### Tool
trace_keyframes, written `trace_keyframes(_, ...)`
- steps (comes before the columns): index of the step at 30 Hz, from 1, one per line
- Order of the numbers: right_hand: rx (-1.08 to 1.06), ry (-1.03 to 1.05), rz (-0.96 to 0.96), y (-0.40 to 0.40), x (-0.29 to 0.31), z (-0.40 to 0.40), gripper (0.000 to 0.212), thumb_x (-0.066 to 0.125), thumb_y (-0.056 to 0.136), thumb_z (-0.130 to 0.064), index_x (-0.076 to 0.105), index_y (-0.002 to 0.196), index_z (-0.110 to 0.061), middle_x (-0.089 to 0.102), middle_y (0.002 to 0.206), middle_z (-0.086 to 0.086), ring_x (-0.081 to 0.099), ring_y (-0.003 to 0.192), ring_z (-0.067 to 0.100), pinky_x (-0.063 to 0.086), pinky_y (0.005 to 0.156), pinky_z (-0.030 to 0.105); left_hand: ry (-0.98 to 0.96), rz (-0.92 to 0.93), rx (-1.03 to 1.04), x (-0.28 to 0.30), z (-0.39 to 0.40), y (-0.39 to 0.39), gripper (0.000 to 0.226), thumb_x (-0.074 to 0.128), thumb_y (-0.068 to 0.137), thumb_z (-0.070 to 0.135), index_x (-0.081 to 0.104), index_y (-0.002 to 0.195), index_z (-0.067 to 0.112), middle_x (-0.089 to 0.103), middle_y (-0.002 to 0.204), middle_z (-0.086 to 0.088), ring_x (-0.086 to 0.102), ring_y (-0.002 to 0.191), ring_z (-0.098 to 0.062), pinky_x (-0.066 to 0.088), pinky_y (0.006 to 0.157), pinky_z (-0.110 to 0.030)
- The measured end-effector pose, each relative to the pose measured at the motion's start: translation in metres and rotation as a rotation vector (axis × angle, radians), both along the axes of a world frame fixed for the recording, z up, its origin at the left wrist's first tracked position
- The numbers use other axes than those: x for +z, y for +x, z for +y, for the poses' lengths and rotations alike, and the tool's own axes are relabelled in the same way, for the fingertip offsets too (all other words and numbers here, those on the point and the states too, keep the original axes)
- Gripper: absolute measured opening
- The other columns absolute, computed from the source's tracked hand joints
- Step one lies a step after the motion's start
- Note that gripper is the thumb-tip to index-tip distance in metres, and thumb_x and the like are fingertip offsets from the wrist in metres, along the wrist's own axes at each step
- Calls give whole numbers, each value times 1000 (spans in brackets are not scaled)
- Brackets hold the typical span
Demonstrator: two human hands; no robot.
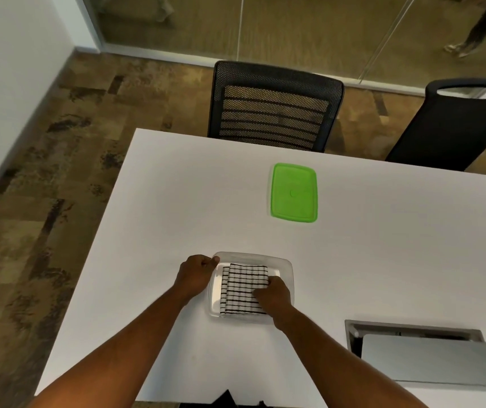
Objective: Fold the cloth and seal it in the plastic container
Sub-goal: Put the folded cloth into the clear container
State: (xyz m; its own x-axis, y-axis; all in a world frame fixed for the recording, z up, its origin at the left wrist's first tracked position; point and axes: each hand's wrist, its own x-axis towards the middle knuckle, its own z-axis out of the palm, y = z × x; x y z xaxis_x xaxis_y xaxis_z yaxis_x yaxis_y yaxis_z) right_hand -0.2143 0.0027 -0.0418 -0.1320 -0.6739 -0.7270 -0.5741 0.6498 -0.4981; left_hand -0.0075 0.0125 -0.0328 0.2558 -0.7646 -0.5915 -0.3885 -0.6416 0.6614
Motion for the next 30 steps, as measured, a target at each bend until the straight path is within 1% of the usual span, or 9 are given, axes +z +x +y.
trace_keyframes(3, 33, 20, 2, -7, 1, 1, 37, 70, 86, -13, 66, 123, -9, 74, 117, 8, 70, 109, 25, 60, 93, 35, 9, 21, 32, 1, 0, -2, 52, 55, 99, 46, 71, 96, -3, 73, 96, -23, 69, 82, -31, 59, 83, -51)
trace_keyframes(6, 58, 23, 6, -10, 5, 0, 35, 70, 87, -16, 66, 120, -6, 73, 115, 8, 69, 106, 24, 59, 90, 33, 25, 52, 74, 4, 0, -3, 43, 58, 99, 42, 72, 95, 2, 74, 96, -18, 71, 92, -35, 62, 81, -52)
trace_keyframes(9, 87, -83, 78, -11, 15, 2, 25, 65, 84, -11, 63, 107, -2, 69, 100, 8, 66, 95, 23, 56, 83, 35, 21, 22, 93, 9, 0, -2, 45, 57, 99, 41, 72, 97, -1, 73, 96, -19, 70, 94, -37, 61, 86, -50)
trace_keyframes(13, -57, -338, 100, -17, 37, 0, 25, 62, 86, -8, 72, 110, -9, 73, 93, -5, 69, 97, 18, 45, 77, 16, -27, -45, 28, 20, -6, -2, 31, 55, 100, 34, 75, 106, 10, 75, 104, -7, 69, 100, -28, 56, 93, -40)
trace_keyframes(16, -162, -392, 10, -25, 51, -17, 19, 64, 87, -9, 77, 100, -14, 79, 97, 2, 73, 98, 20, 55, 93, 30, -67, -64, -5, 32, -21, -4, 27, 56, 99, 27, 75, 113, 12, 73, 117, -5, 65, 111, -25, 52, 98, -35)
trace_keyframes(19, -240, -390, -65, -37, 60, -40, 16, 64, 87, -9, 76, 90, -19, 80, 90, 8, 76, 94, 29, 59, 94, 49, -98, -91, -9, 43, -39, -8, 26, 57, 99, 25, 75, 111, 13, 73, 120, -6, 65, 114, -26, 52, 101, -37)
trace_keyframes(23, -248, -355, -44, -55, 62, -70, 22, 61, 86, -15, 72, 69, -22, 78, 76, 5, 76, 86, 29, 61, 88, 51, -90, -81, 8, 49, -61, -23, 29, 57, 99, 29, 74, 102, 6, 73, 114, -13, 66, 111, -30, 53, 99, -40)
trace_keyframes(27, -263, -296, -58, -67, 61, -100, 24, 62, 87, -16, 70, 64, -18, 77, 74, 7, 76, 88, 32, 61, 89, 51, -70, -30, -7, 50, -85, -47, 30, 59, 99, 28, 74, 110, 4, 72, 120, -12, 64, 116, -31, 51, 102, -39)
trace_keyframes(30, -279, -246, -71, -73, 58, -126, 22, 63, 85, -11, 69, 64, -13, 77, 78, 15, 72, 78, 32, 60, 88, 52, -50, -12, -10, 50, -110, -66, 32, 60, 98, 31, 74, 110, 5, 72, 122, -12, 63, 119, -31, 50, 101, -36)
